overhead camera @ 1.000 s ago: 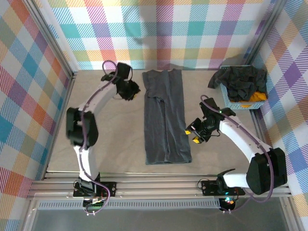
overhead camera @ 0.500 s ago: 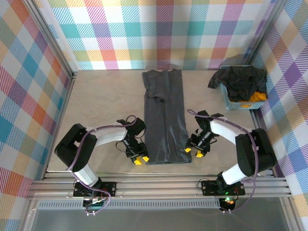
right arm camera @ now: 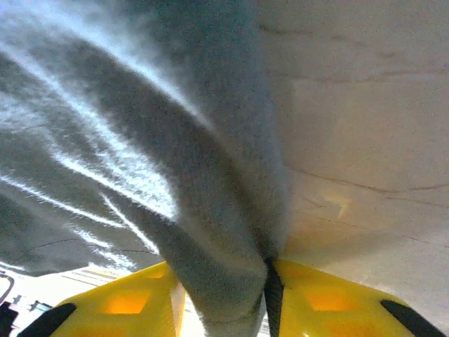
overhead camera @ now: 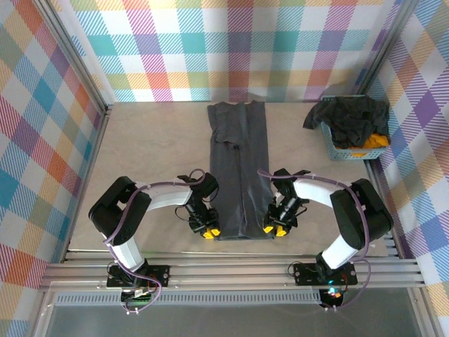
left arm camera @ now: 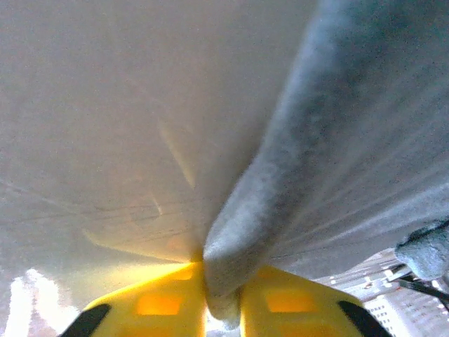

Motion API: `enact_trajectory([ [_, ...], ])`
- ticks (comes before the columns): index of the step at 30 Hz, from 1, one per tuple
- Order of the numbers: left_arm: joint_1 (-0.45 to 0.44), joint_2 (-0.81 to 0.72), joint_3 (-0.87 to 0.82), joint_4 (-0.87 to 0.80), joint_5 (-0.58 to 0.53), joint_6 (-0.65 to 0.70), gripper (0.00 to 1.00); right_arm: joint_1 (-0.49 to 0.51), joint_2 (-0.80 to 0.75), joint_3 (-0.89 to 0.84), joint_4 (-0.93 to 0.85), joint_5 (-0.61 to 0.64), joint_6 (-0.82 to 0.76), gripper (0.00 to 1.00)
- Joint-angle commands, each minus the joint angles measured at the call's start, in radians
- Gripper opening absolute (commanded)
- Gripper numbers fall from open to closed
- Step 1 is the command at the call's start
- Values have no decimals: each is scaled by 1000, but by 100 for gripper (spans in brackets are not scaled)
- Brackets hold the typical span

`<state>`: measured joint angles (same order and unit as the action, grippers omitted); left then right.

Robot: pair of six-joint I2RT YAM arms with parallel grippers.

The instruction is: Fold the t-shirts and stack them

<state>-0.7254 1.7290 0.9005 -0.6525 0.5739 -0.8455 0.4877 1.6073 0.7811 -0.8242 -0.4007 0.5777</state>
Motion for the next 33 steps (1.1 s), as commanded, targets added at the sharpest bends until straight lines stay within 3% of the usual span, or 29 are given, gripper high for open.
enact_trajectory([
  [1,-38,38,-3,65,2,4,9,22,26,6,17,-29,26,28],
  [4,-38,26,-18,54,9,16,0,34,17,12,8,-19,43,16],
  [8,-38,-22,-57,29,17,24,0,40,-36,4,-43,-11,54,0],
  [15,-26,-190,-10,-34,-69,-36,0,39,-164,89,-148,-22,103,0],
  [20,64,-223,79,20,-131,-114,0,4,-121,227,-162,-6,120,0],
  [24,164,-172,203,90,-135,-151,0,-57,-35,382,-167,16,110,0],
  [33,347,107,541,101,-152,-129,0,-204,270,767,-131,8,104,0],
])
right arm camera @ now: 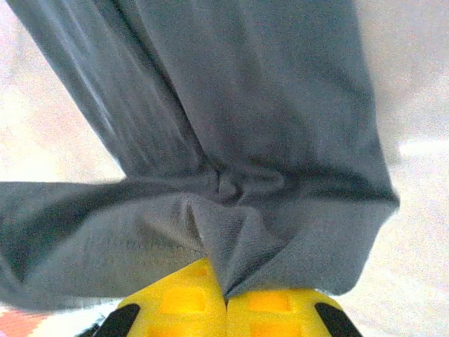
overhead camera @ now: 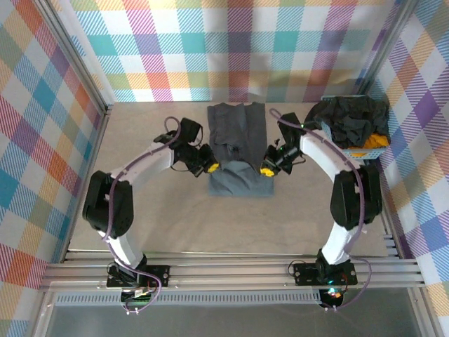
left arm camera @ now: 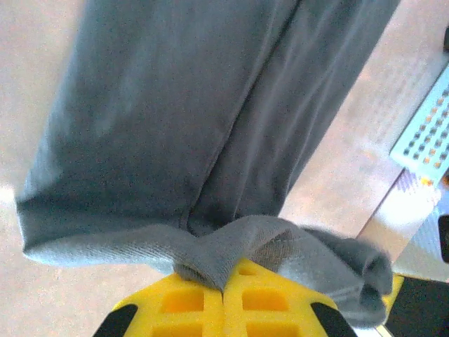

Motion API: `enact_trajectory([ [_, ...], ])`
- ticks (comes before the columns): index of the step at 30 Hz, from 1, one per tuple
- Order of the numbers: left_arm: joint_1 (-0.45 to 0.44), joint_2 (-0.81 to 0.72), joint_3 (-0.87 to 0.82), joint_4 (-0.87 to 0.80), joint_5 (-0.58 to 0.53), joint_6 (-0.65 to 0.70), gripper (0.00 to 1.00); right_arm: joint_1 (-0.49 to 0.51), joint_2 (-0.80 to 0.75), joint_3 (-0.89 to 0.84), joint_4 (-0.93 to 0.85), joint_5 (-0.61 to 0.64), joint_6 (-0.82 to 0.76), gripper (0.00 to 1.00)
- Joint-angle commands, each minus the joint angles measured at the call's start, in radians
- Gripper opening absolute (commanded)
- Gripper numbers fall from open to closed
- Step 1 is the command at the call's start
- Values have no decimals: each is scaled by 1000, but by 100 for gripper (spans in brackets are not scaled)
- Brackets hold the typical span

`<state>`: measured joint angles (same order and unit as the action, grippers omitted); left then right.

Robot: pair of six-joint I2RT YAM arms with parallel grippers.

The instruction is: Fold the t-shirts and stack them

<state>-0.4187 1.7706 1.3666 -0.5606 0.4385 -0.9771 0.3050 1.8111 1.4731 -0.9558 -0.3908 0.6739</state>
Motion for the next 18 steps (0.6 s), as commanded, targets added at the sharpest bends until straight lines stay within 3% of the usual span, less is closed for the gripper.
enact_trajectory([
  [1,54,104,119,0,-17,13,0,-30,112,130,-1,-1,2,0],
  [11,119,411,427,-13,22,48,0,-81,458,515,-62,-17,-2,0],
  [12,121,440,456,-22,26,57,0,-83,485,544,-61,-32,-6,7],
  [13,122,462,484,-34,24,66,3,-84,515,580,-71,-30,-12,24],
  [15,124,476,520,-62,0,86,23,-89,543,638,-105,-9,-29,44],
  [18,121,412,484,-85,-51,92,34,-90,500,654,-100,39,-59,55],
])
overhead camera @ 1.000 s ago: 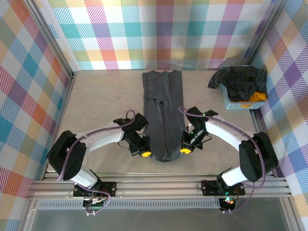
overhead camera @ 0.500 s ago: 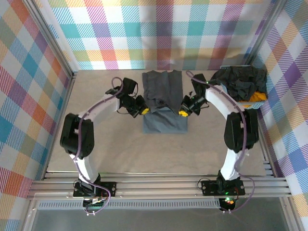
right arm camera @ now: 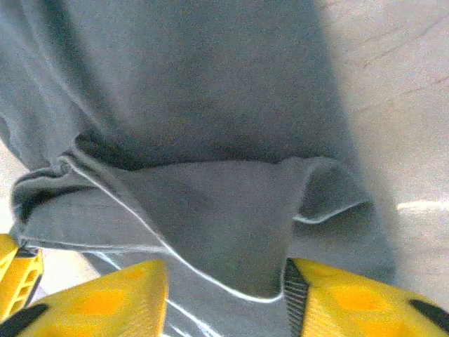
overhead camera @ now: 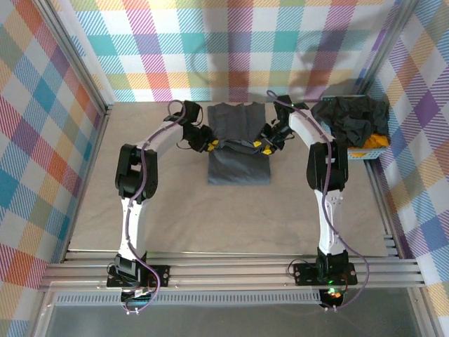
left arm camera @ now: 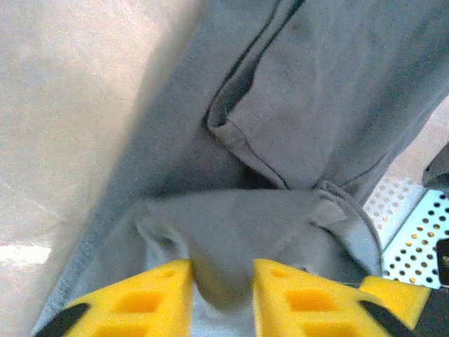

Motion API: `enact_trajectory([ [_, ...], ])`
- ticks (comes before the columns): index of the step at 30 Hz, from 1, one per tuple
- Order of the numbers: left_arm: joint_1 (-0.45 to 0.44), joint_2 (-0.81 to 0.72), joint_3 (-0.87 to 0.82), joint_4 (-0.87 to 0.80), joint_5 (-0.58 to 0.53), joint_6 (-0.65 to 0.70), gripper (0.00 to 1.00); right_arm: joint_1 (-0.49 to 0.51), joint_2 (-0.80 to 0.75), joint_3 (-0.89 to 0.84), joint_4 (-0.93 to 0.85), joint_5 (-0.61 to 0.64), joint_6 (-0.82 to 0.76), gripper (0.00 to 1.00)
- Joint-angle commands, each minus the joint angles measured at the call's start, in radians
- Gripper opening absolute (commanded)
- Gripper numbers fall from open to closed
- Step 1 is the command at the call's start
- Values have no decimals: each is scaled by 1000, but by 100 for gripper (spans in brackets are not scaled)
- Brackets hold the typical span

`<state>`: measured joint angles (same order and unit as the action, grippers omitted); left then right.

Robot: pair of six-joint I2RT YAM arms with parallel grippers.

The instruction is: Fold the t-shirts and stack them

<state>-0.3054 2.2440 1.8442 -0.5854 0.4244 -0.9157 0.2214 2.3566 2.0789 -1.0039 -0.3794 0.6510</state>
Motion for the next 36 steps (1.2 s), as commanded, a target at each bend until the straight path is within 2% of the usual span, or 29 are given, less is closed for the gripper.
enact_trajectory([
  [1,5,-109,-36,-70,-60,30,35,-7,-75,39,-53,44,-44,57],
  [4,-5,-274,-248,-65,-129,-22,38,-7,-177,-67,-38,74,-48,58],
  [7,-18,-414,-523,83,-74,-166,39,-5,-321,-317,67,59,-11,58],
  [12,-95,-477,-750,288,-28,-359,45,-1,-486,-693,262,-22,81,59],
  [16,-119,-434,-802,439,-16,-466,46,-2,-494,-815,350,-81,129,59],
  [25,-121,-321,-743,450,-31,-447,41,-2,-375,-783,368,-94,140,54],
  [27,-123,-305,-735,459,-39,-443,34,-1,-346,-756,368,-102,145,48],
  [33,-118,-311,-717,457,-56,-431,2,3,-336,-705,379,-99,176,10],
  [35,-113,-343,-710,443,-66,-422,0,1,-374,-688,363,-76,177,1],
  [36,-108,-366,-702,434,-70,-414,0,1,-398,-672,351,-64,178,0],
])
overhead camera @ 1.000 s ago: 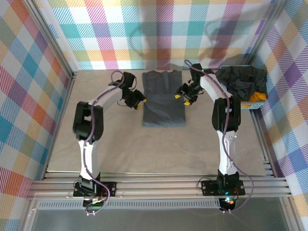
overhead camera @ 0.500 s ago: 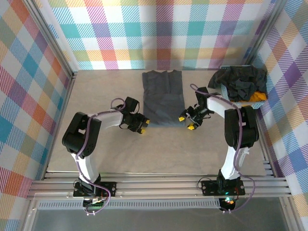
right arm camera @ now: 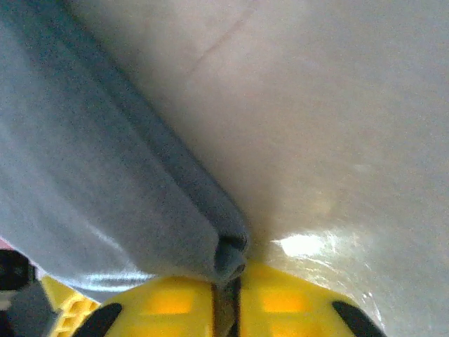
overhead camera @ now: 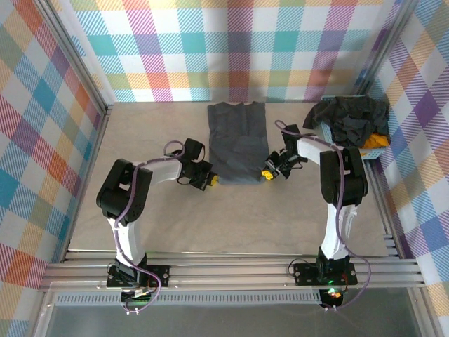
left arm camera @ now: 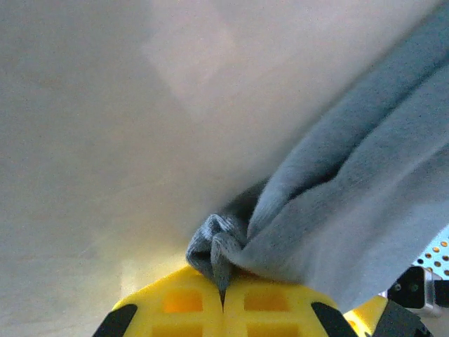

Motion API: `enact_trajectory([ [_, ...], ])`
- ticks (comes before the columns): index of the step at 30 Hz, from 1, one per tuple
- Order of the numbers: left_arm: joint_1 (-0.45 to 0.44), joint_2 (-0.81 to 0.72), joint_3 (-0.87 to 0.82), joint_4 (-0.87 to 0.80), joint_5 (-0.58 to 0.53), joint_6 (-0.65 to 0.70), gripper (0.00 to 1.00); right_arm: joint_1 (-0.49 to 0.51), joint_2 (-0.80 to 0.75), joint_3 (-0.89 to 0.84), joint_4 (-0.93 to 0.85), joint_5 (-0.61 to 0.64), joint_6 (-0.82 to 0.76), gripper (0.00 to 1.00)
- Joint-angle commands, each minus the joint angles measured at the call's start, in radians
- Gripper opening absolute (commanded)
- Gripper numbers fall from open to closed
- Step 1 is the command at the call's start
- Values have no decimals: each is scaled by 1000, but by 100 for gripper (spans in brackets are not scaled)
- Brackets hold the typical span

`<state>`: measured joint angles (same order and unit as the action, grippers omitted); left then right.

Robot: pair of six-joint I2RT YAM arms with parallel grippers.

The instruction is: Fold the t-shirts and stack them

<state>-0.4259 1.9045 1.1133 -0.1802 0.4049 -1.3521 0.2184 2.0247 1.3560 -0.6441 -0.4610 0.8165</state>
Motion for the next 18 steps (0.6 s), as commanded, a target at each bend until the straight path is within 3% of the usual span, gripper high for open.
enact_trajectory([
  [1,18,-49,39,21,-54,32,0,4,-89,71,-24,28,10,0],
  [10,43,-241,102,-75,-29,83,0,1,-199,280,-189,48,-6,0],
  [14,33,-309,24,-177,30,125,0,9,-261,200,-213,-6,-4,0],
  [18,-7,-394,-117,-267,97,193,0,34,-361,-23,-211,-67,-9,0],
])
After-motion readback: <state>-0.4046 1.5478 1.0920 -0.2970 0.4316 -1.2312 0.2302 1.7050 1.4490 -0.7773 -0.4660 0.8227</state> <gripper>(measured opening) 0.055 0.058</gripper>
